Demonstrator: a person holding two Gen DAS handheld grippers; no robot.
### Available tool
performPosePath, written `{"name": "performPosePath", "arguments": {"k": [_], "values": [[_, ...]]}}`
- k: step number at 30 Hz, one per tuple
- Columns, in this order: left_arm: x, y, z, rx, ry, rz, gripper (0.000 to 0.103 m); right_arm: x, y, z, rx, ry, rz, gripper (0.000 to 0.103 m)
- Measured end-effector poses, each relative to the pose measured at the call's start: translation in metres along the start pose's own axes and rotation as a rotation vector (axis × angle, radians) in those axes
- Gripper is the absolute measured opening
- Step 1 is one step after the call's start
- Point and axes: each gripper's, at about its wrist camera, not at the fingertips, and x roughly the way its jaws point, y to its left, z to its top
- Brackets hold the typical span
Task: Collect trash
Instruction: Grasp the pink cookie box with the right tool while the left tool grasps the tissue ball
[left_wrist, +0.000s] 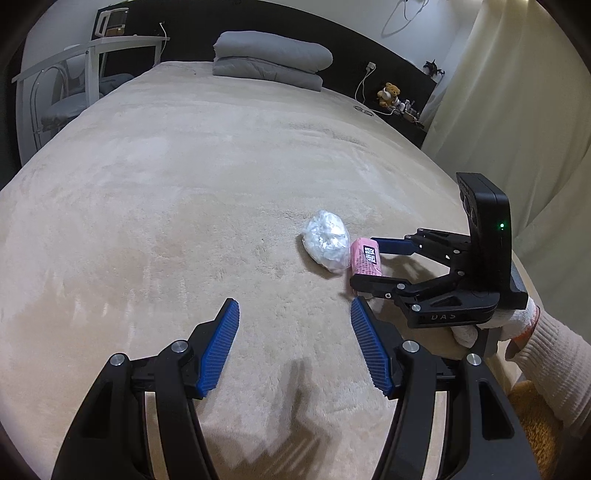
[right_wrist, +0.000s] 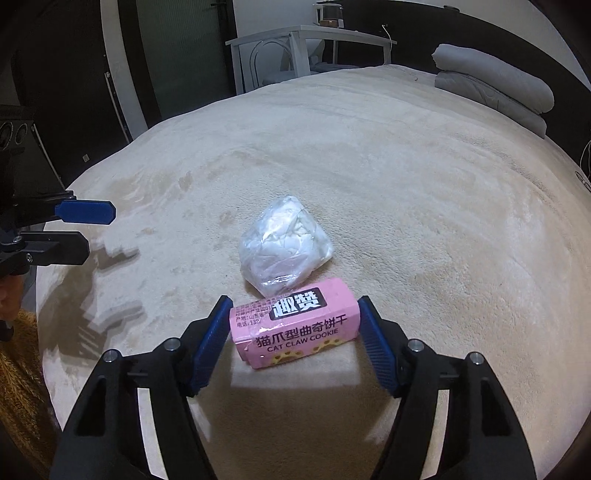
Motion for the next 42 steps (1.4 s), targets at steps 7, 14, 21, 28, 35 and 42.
{"name": "performPosePath", "arguments": {"k": [7,14,21,28,35,42], "values": [[0.01,-0.005,0.001,0.003,0.006,0.009,0.062,-0.018,-0.001,-0.005,0.005,-0.037,-0.023,0.068],[0.026,-0.014,0.011,0.003,-0.005,-0.001,0.062,-0.048,-0.013,-0.018,0.067,-0.074,-0.045,0.068],[0.046,-0.023,0.023,0.018,-0.012,-0.011,0.072,-0.079,-0.017,-0.032,0.116,-0.117,-0.079,0.068],[0.069,-0.029,0.034,0.003,-0.008,-0.006,0.072,-0.104,-0.019,-0.04,0.145,-0.151,-0.103,0.068],[0.099,-0.032,0.04,0.024,0.023,0.03,0.072,-0.115,-0.028,-0.049,0.161,-0.155,-0.13,0.068],[0.119,-0.034,0.045,0.062,0.024,0.062,0.071,-0.12,-0.038,-0.058,0.161,-0.147,-0.151,0.068]]}}
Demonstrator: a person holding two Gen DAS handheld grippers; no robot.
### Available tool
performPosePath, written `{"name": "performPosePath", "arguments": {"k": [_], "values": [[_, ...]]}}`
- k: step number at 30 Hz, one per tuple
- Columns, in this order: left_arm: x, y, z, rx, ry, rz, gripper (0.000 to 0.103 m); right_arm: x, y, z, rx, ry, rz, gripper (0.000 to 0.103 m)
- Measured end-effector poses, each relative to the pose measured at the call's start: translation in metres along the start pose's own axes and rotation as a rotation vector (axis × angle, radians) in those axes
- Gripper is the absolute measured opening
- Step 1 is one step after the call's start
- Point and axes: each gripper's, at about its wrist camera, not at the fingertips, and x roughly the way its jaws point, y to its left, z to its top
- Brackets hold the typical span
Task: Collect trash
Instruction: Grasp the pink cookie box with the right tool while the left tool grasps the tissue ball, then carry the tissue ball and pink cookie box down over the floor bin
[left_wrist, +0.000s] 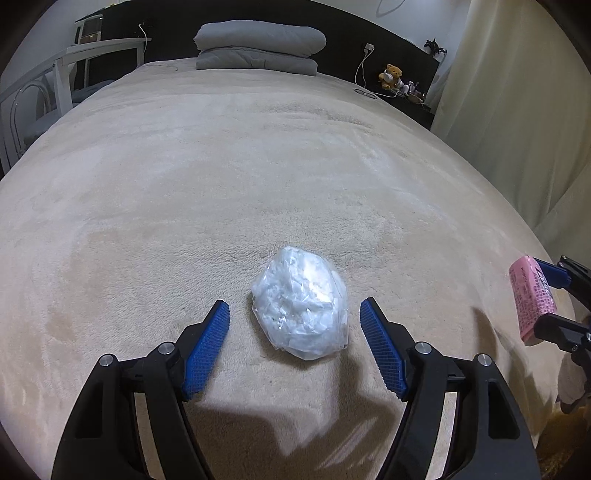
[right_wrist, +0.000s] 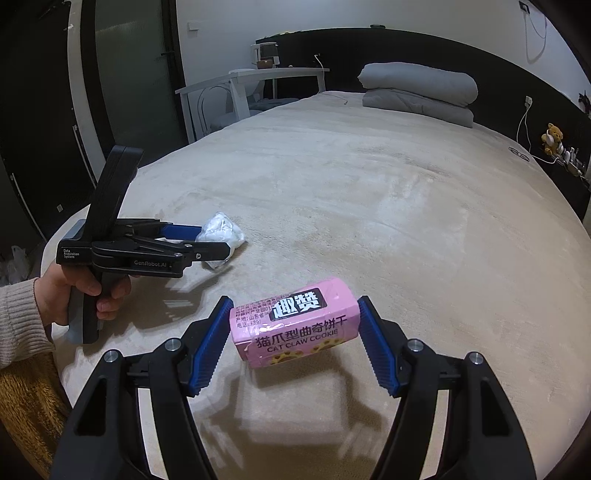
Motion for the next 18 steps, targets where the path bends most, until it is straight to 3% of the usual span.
{"name": "performPosePath", "arguments": {"k": [1,4,18], "values": [[0.002,0.0,0.001,0.001,-0.005,0.008,0.071,0.0,-0.002,0.0,0.001,0.001,-0.003,0.068],[0.005,-0.002,0.005,0.015,-0.014,0.019,0.053,-0.002,-0.005,-0.001,0.0,0.001,-0.013,0.068],[-0.015,-0.013,0.002,0.028,-0.049,0.022,0.049,-0.012,-0.011,-0.004,0.007,-0.003,-0.05,0.068]]}}
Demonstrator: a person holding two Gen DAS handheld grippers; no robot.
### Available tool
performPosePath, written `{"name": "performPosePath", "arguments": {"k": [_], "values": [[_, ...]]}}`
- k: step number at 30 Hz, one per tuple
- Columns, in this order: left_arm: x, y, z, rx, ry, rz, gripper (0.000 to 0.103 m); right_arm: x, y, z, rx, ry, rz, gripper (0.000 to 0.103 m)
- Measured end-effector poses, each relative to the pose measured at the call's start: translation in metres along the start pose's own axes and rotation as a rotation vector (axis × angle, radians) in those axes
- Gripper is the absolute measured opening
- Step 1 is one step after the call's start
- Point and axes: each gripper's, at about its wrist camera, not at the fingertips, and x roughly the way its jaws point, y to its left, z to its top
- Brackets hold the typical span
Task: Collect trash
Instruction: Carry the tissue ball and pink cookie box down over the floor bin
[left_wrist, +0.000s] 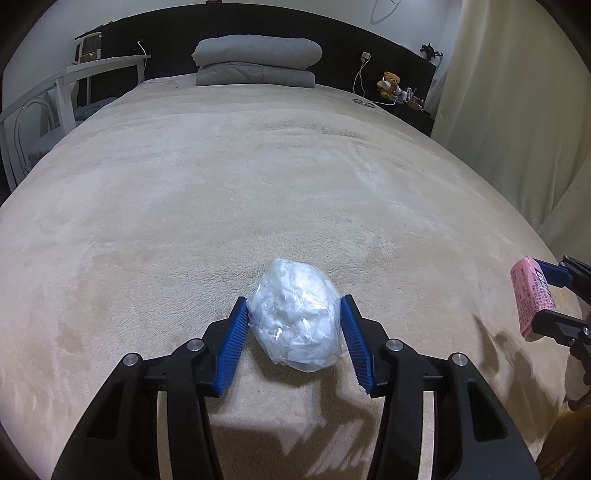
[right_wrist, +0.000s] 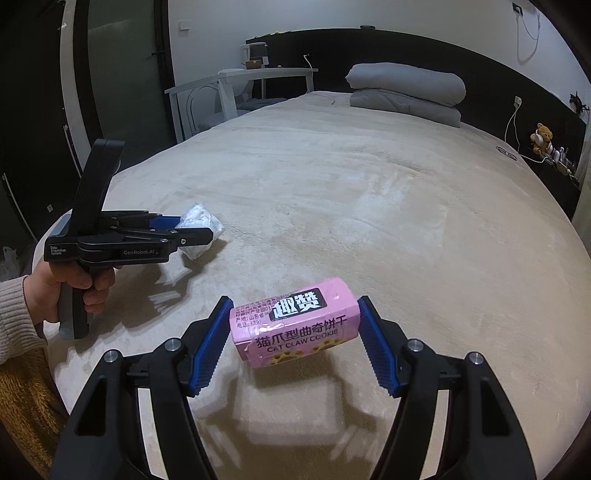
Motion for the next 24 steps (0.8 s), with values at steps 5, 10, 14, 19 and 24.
{"name": "performPosePath", "arguments": {"k": [5,10,14,19,24], "values": [[-0.019,-0.004,-0.003,-0.01,-0.021,-0.02,0.049,-0.011,-0.001,-0.002,0.04,-0.017,-0.011,0.068],[-0.042,-0.014,-0.01,-0.014,-0.045,-0.04,0.049,-0.029,0.004,-0.005,0.06,-0.043,-0.025,0.068],[-0.061,-0.023,-0.016,-0.011,-0.062,-0.056,0.049,-0.042,0.006,-0.009,0.074,-0.059,-0.035,0.068],[-0.083,-0.031,-0.024,-0.008,-0.082,-0.066,0.049,-0.057,0.005,-0.018,0.115,-0.071,-0.043,0.068],[-0.1,-0.041,-0.036,-0.019,-0.093,-0.082,0.049,-0.079,0.013,-0.03,0.143,-0.1,-0.051,0.068]]}}
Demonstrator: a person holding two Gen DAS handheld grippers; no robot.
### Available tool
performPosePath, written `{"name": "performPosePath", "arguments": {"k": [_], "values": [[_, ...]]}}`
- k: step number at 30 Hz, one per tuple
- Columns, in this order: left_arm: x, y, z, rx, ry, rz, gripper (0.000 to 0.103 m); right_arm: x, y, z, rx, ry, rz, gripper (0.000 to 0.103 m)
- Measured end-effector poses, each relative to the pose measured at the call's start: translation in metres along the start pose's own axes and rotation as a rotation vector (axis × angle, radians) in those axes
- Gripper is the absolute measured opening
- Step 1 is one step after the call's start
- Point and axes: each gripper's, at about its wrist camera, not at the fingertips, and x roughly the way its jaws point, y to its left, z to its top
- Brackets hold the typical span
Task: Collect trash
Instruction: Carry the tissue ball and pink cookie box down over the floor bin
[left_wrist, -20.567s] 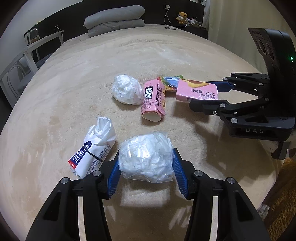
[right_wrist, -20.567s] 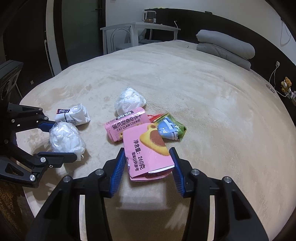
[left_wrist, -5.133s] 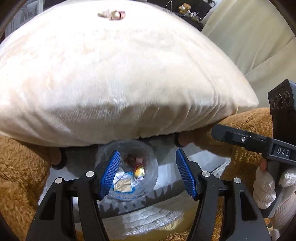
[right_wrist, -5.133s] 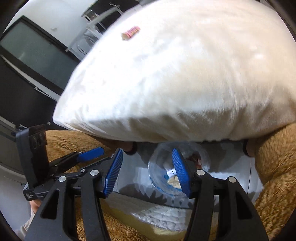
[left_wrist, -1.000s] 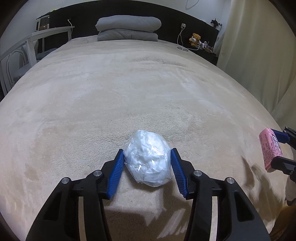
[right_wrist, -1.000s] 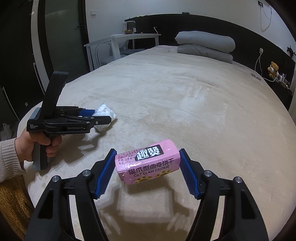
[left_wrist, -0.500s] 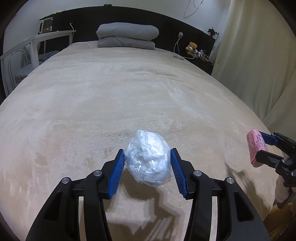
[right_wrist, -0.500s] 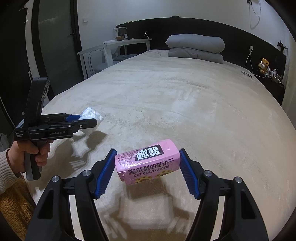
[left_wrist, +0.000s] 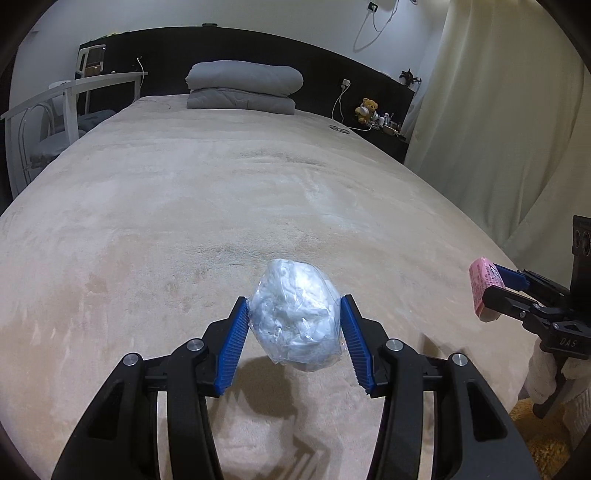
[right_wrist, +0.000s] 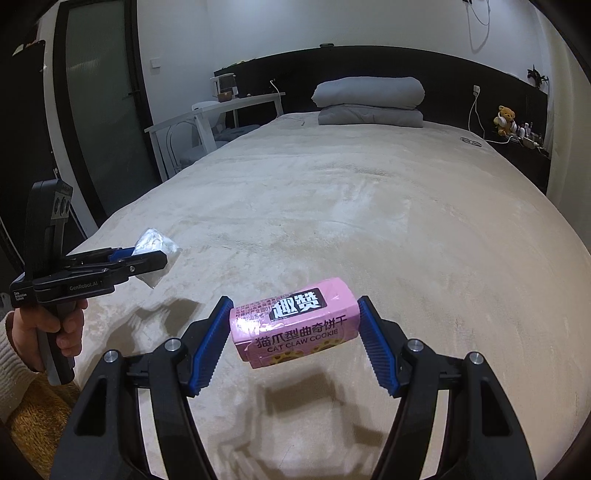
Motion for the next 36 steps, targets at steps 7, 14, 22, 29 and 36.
{"name": "performPosePath", "arguments": {"k": [7,14,22,29,36], "values": [[-0.035,-0.016,-0.023,-0.002,-0.04,-0.018,0.049,-0.032,0.009,-0.016,0.045,-0.036,-0.004,0.068],[-0.064,-0.038,-0.051,0.012,-0.062,-0.042,0.049,-0.058,0.029,-0.041,0.054,-0.048,0.004,0.068],[-0.098,-0.056,-0.086,0.015,-0.083,-0.065,0.049,-0.087,0.045,-0.069,0.085,-0.067,0.012,0.068],[-0.117,-0.067,-0.112,0.021,-0.083,-0.073,0.049,-0.108,0.056,-0.091,0.117,-0.078,0.021,0.068],[-0.131,-0.077,-0.135,0.021,-0.072,-0.089,0.049,-0.12,0.067,-0.11,0.133,-0.077,0.037,0.068]]}}
